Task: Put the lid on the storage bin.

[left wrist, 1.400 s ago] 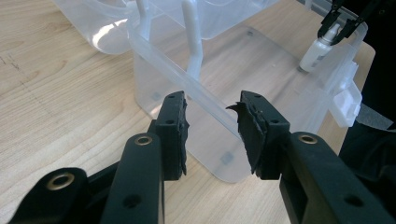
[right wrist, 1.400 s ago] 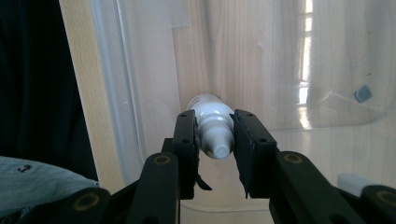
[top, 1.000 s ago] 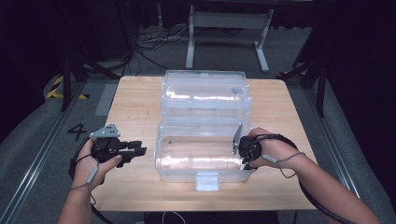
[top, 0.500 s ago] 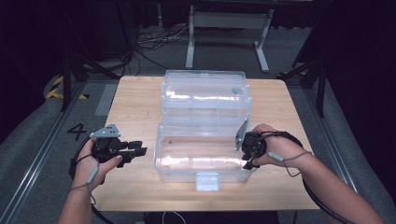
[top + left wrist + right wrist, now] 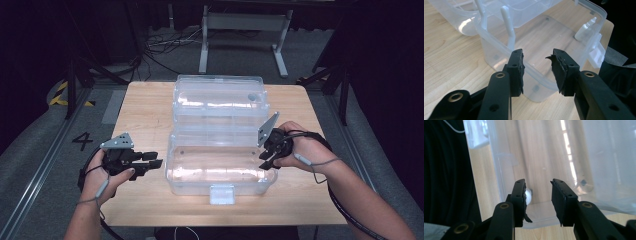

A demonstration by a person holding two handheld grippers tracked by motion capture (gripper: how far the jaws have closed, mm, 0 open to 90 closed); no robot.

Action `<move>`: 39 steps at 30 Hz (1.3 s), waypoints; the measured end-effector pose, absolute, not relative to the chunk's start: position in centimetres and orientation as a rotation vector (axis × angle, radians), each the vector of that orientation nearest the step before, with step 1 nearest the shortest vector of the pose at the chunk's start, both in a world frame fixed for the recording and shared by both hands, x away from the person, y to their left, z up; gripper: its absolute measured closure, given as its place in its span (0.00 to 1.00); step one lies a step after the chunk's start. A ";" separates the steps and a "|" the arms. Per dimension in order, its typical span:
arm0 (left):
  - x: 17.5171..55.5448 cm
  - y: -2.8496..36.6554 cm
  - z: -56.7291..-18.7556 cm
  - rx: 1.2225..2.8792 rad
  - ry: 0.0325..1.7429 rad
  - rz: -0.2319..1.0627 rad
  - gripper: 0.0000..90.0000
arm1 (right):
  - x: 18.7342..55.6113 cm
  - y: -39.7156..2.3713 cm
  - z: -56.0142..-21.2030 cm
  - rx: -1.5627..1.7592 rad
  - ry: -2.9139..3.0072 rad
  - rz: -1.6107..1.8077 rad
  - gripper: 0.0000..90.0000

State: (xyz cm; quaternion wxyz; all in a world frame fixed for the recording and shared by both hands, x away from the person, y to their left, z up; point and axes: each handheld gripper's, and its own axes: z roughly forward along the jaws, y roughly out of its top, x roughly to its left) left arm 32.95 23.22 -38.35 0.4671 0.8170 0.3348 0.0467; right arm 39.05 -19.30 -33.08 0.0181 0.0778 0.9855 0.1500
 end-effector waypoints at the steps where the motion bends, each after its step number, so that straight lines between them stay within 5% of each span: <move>1: 32.9 23.1 -38.3 2.007 0.817 0.117 0.69 | 39.1 -19.4 -32.8 0.243 3.050 0.480 0.72; 39: 32.3 21.0 -38.2 2.042 0.730 0.059 0.69 | 45.0 -19.0 -26.8 0.475 2.829 0.806 0.73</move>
